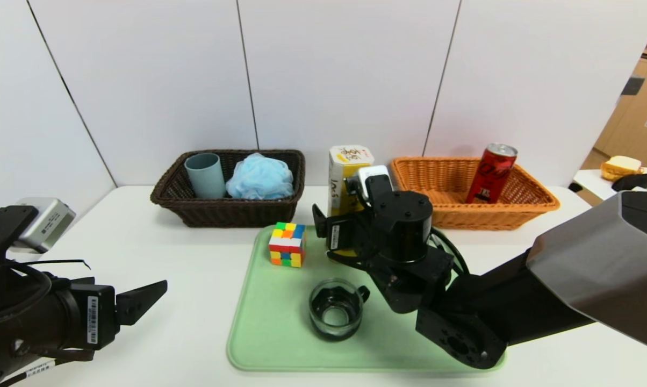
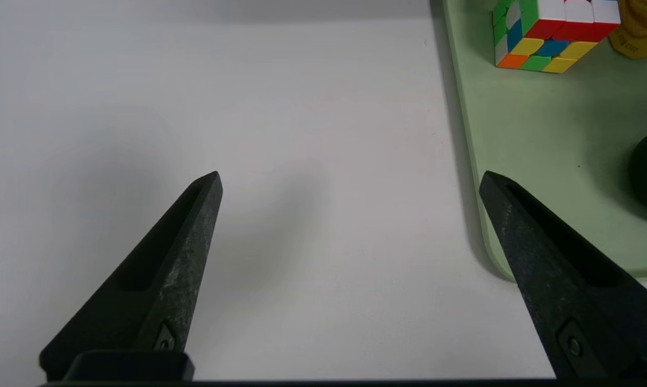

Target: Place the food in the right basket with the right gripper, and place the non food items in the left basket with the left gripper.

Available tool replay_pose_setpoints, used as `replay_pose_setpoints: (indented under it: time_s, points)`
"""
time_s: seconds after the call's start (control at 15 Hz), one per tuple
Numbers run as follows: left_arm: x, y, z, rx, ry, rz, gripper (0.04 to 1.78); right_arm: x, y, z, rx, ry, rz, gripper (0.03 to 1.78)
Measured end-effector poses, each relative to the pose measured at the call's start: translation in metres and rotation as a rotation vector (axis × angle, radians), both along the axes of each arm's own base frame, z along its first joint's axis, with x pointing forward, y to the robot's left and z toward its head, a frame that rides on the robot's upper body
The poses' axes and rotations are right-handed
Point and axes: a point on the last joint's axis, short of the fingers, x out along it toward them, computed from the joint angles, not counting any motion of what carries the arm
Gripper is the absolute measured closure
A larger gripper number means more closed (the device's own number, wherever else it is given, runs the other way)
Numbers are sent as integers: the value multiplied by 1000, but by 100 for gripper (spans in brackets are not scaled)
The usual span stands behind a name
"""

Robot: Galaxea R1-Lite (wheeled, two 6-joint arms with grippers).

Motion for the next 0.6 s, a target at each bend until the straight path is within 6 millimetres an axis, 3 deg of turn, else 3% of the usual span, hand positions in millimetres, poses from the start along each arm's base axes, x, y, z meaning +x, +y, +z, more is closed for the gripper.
replay_pose_setpoints:
  time_s: [0.4,0.6]
  points:
    - [-1,0,-2,0,9,-6,13,7,6,-4,2,-7,-2,11]
    - [-1,0,-4,3,14,-6,13,8,7,-5,-2,-7,-2,55]
